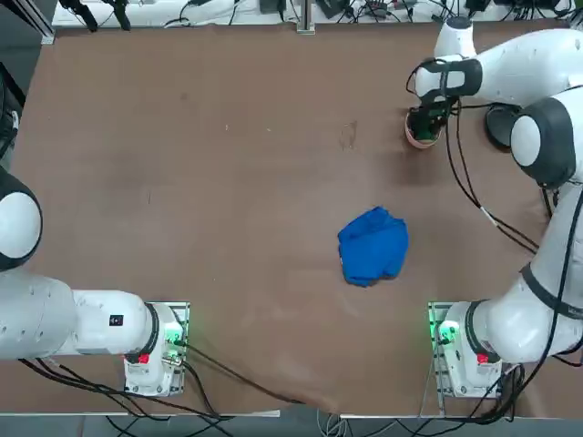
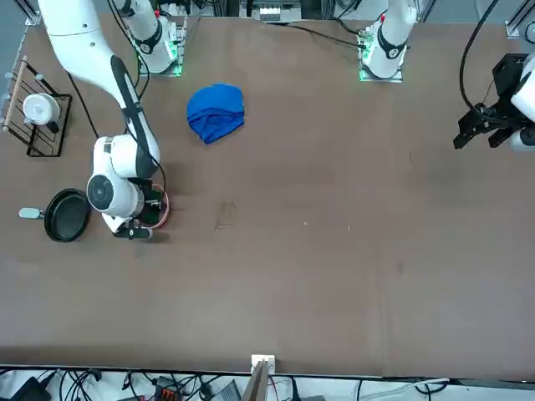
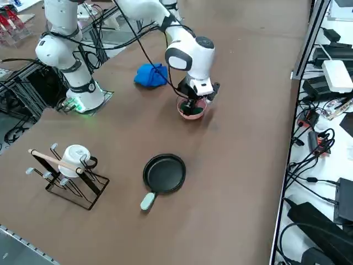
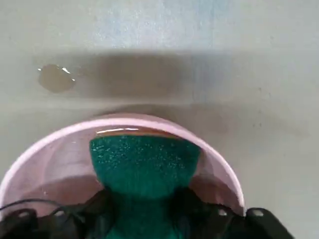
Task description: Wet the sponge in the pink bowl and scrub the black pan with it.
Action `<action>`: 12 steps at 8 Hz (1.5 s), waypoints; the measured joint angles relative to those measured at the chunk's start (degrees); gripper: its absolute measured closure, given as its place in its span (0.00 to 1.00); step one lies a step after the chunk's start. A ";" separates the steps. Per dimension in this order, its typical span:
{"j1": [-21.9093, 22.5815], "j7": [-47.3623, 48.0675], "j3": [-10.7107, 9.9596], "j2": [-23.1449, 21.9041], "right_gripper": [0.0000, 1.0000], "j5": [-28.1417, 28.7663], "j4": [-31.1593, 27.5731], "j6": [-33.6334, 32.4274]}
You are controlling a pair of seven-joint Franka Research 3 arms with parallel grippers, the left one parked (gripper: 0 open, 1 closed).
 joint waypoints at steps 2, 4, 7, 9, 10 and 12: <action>0.00 0.00 0.00 -0.14 0.48 0.00 -0.09 -0.11; 0.00 -0.04 0.00 -0.19 0.48 0.00 -0.09 -0.37; 0.00 -0.06 0.00 -0.28 0.48 0.00 -0.09 -0.68; 0.02 -0.08 0.05 -1.42 0.48 0.00 0.30 -2.48; 0.02 -0.13 0.06 -2.32 0.48 0.00 0.74 -3.96; 0.03 -0.24 0.09 -4.41 0.48 0.00 2.07 -7.10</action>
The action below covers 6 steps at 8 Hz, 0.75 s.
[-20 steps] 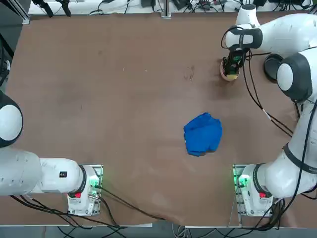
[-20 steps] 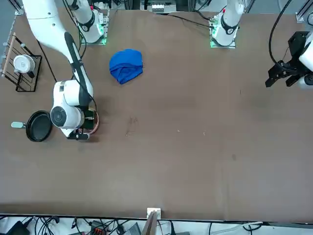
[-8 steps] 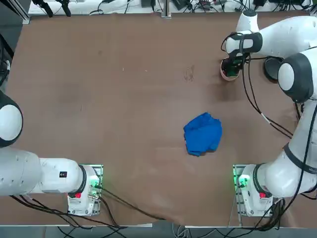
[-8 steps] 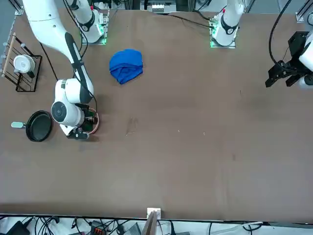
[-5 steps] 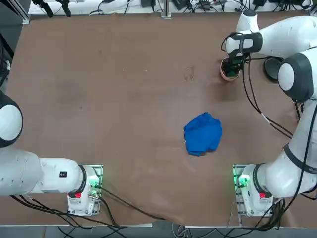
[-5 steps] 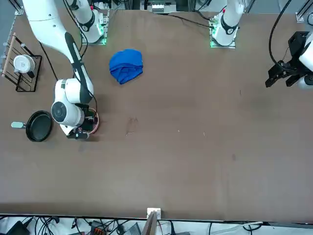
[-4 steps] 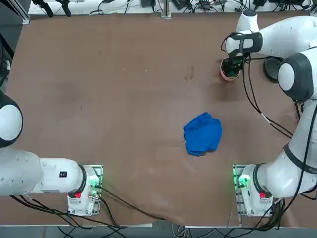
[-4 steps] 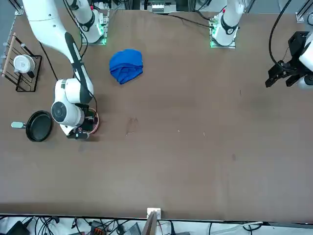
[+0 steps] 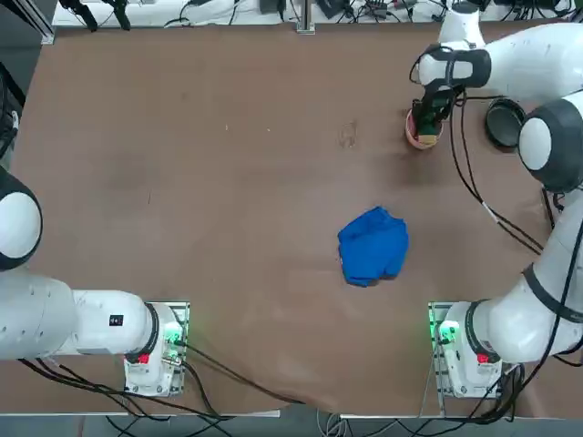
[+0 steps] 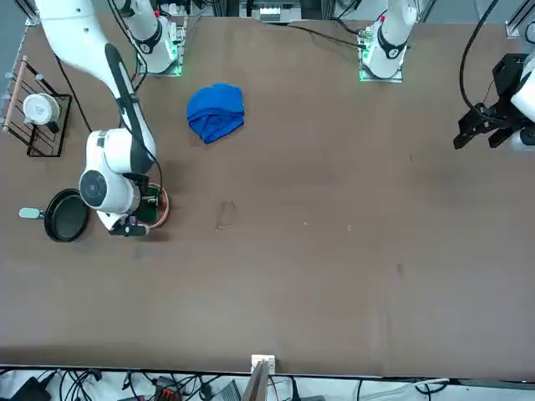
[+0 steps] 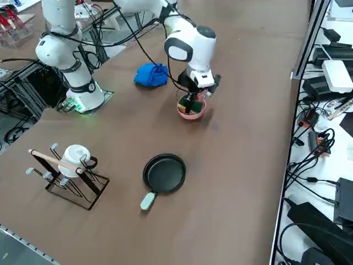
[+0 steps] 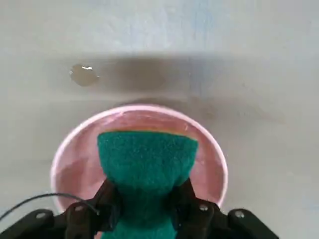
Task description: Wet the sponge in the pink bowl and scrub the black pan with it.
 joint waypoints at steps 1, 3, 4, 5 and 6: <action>-0.01 -0.17 -0.01 -1.40 0.48 0.00 0.42 -1.46; -0.28 -0.96 -0.15 -4.48 0.48 -0.03 0.60 -4.08; -1.04 -2.39 -0.26 -5.90 0.48 -0.04 0.61 -5.29; -2.34 -4.28 -0.36 -7.06 0.48 -0.11 0.60 -6.27; -4.26 -6.62 -0.45 -7.93 0.48 -0.23 0.58 -6.82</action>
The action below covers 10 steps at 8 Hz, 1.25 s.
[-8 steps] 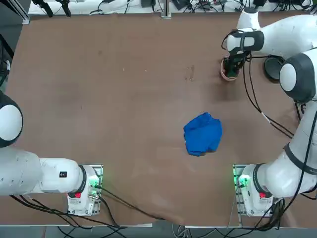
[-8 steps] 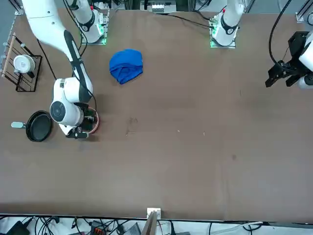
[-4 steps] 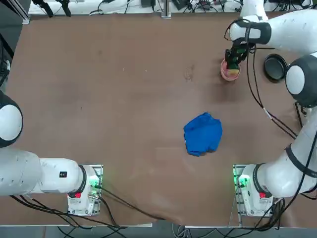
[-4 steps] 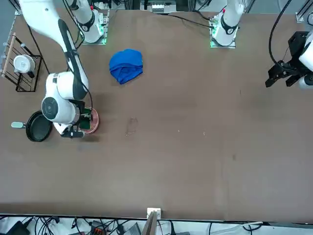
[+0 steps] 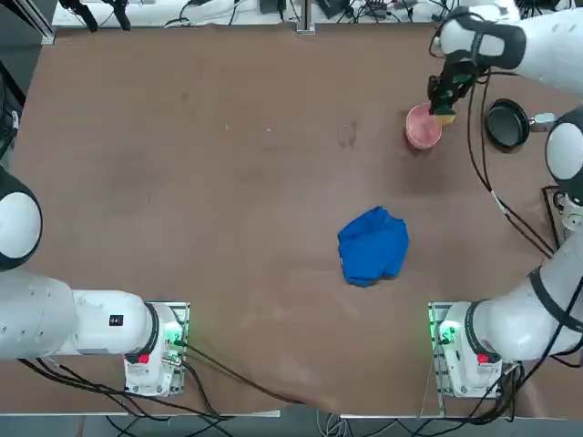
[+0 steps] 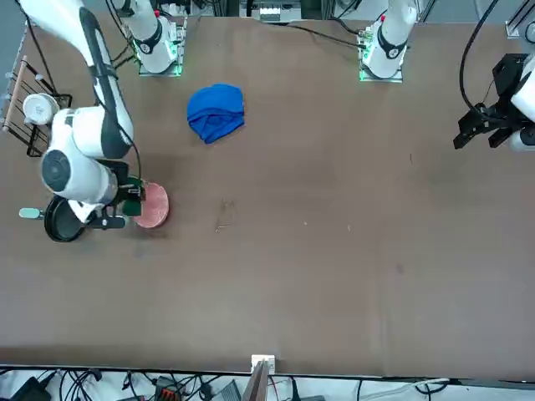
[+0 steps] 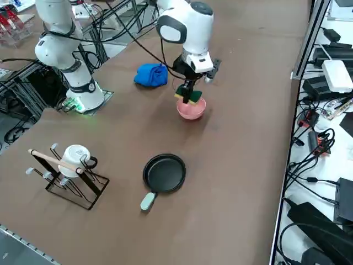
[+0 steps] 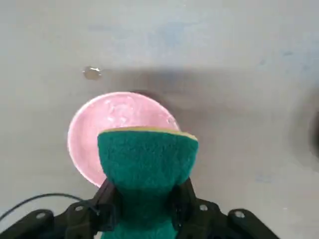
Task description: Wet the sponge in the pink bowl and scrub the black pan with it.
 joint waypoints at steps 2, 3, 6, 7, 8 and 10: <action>-6.73 -7.18 -0.18 -0.76 0.48 -0.09 -0.01 -0.28; -10.62 -10.40 -0.27 -0.74 0.48 -0.10 -0.01 0.12; -20.12 -17.85 -0.36 1.70 0.48 -0.10 2.13 1.84; -22.83 -21.25 -0.36 3.75 0.48 -0.07 3.99 2.35; -25.19 -24.35 -0.35 6.38 0.48 -0.06 6.19 2.69; -27.88 -27.86 -0.31 12.09 0.48 -0.03 10.45 3.42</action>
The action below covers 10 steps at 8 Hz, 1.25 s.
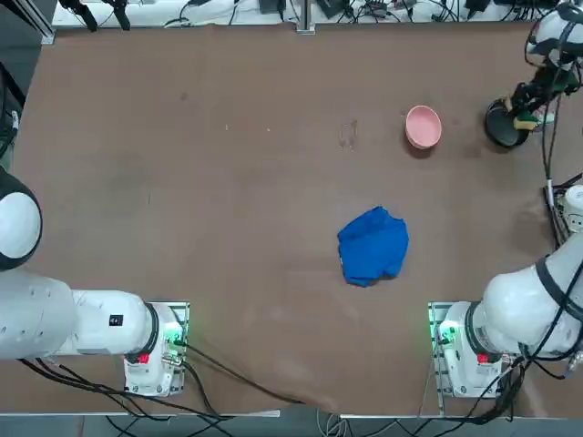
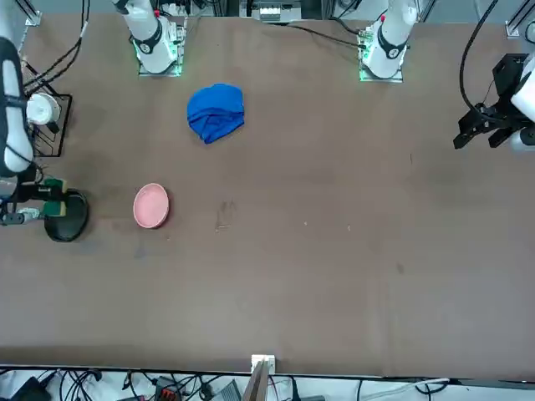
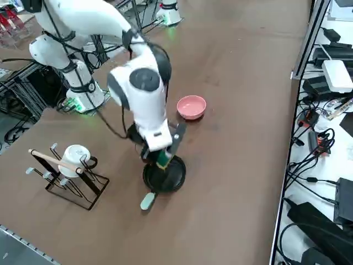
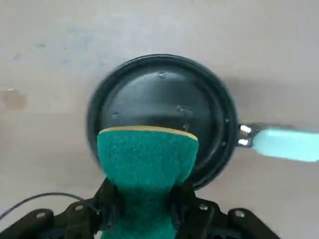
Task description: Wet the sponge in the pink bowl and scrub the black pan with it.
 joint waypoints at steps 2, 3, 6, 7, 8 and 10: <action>-0.21 -1.13 0.13 4.12 0.48 -0.01 2.20 2.91; -0.36 -2.09 0.13 5.67 0.48 -0.01 2.48 4.69; -0.68 -2.86 0.28 7.97 0.48 -0.01 3.55 6.65; -0.67 -2.86 0.54 8.26 0.48 -0.01 4.23 6.65; -0.63 -2.86 0.94 8.36 0.48 -0.01 4.70 6.61; 0.11 -2.86 1.62 8.51 0.48 0.00 4.85 6.09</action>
